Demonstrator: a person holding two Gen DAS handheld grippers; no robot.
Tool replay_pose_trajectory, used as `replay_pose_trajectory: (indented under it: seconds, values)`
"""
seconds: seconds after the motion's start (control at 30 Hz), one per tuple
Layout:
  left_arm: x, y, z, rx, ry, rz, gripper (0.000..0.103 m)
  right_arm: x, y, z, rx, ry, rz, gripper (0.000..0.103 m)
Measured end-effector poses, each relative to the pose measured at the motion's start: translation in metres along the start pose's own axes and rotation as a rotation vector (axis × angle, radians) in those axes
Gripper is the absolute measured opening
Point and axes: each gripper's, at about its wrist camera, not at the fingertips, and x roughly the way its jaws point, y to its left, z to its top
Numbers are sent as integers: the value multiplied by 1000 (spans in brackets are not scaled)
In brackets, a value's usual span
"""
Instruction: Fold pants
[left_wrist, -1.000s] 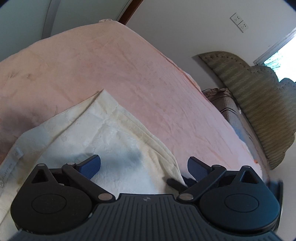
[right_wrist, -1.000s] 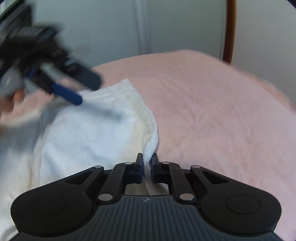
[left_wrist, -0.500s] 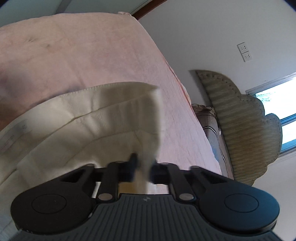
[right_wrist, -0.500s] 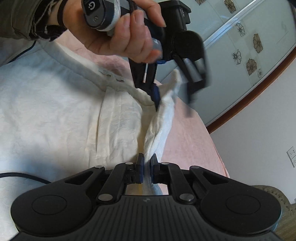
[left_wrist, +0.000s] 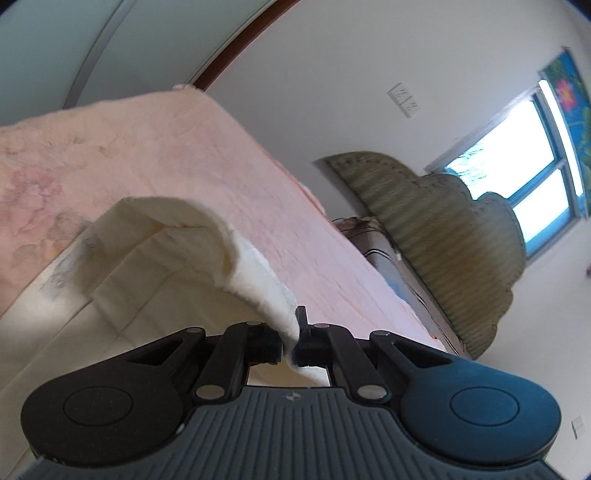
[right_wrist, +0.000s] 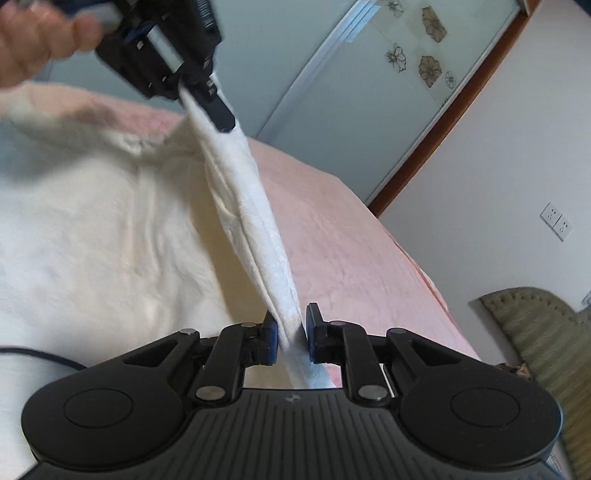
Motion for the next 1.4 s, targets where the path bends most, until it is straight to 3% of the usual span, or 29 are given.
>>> replay_pose_trajectory:
  seconds: [0.13, 0.3, 0.6, 0.8, 1.0, 1.1, 1.2, 1.27, 1.33, 1.4]
  values:
    - [-38, 9, -20, 41, -24, -10, 4, -42, 21, 8, 2, -44, 37, 11]
    - [-81, 35, -43, 45, 5, 5, 4, -89, 59, 15, -7, -77, 142, 11]
    - [-117, 64, -90, 214, 34, 204, 6, -106, 117, 7, 87, -46, 320, 11]
    - [-108, 73, -94, 233, 60, 304, 8, -104, 127, 15, 156, -48, 352, 11]
    - [-107, 72, -97, 234, 25, 337, 12, -102, 146, 10, 198, -19, 336, 12]
    - [-110, 60, -105, 301, -22, 393, 13, -106, 145, 11, 257, -36, 340, 12]
    - [-102, 55, -110, 352, -10, 451, 19, -103, 151, 10, 282, -19, 336, 15]
    - [-103, 49, -112, 380, -13, 467, 21, -102, 148, 6, 322, -33, 342, 20]
    - [-107, 43, -113, 404, -2, 494, 39, -106, 141, 4, 365, -31, 352, 28]
    - [-115, 40, -112, 408, -1, 515, 40, -124, 131, 3, 379, -61, 338, 38]
